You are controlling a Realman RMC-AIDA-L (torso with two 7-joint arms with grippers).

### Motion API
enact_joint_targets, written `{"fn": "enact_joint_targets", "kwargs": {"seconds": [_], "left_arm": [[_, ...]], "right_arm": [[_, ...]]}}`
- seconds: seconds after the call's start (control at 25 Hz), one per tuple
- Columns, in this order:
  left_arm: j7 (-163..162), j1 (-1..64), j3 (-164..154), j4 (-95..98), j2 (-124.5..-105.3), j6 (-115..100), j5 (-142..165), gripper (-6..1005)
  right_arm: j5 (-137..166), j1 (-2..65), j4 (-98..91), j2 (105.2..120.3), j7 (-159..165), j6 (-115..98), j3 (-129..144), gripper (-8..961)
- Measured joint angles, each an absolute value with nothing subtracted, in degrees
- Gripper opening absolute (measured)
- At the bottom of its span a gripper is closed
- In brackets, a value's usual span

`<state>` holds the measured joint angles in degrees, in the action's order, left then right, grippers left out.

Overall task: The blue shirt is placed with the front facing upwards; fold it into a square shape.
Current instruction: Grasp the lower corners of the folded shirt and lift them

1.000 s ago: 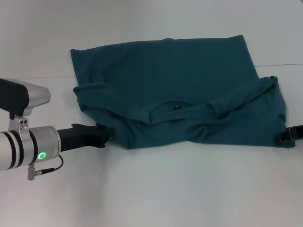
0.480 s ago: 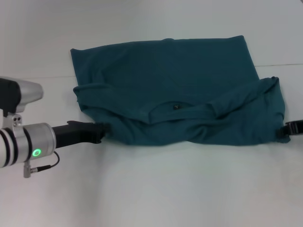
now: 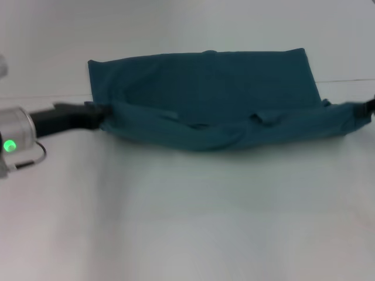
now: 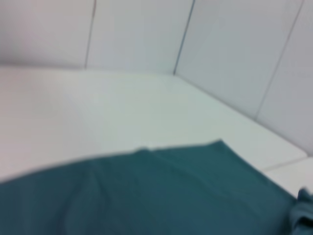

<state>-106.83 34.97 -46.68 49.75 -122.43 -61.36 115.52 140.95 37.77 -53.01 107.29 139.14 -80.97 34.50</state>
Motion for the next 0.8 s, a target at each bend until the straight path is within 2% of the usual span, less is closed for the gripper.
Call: {"fn": "enact_joint_targets", "kwargs": {"seconds": [0.2,0.4,0.52,0.8], "left_arm": [[-107.25,37.50,-43.68,51.48,-120.78,-63.65,115.59,56],[-107.79,38.23,-42.87,51.98,-120.32,-64.40,115.66,60],[-108.92,39.32,-42.47,52.73,-119.57,-64.98,115.86,62],[-110.61,39.36,-42.63,53.22,-119.58,-65.28,116.60,66]], "right_arm": [[140.89,40.48,-53.54,104.93,141.91,-80.69,33.38,52],[140.89,41.36,-54.40,104.33,142.72,-81.48,32.83,55],[140.85,41.82,-54.95,103.32,143.49,-81.66,33.09,57],[141.25,40.92,-54.86,104.39,142.71,-82.60,33.33,62]]}}
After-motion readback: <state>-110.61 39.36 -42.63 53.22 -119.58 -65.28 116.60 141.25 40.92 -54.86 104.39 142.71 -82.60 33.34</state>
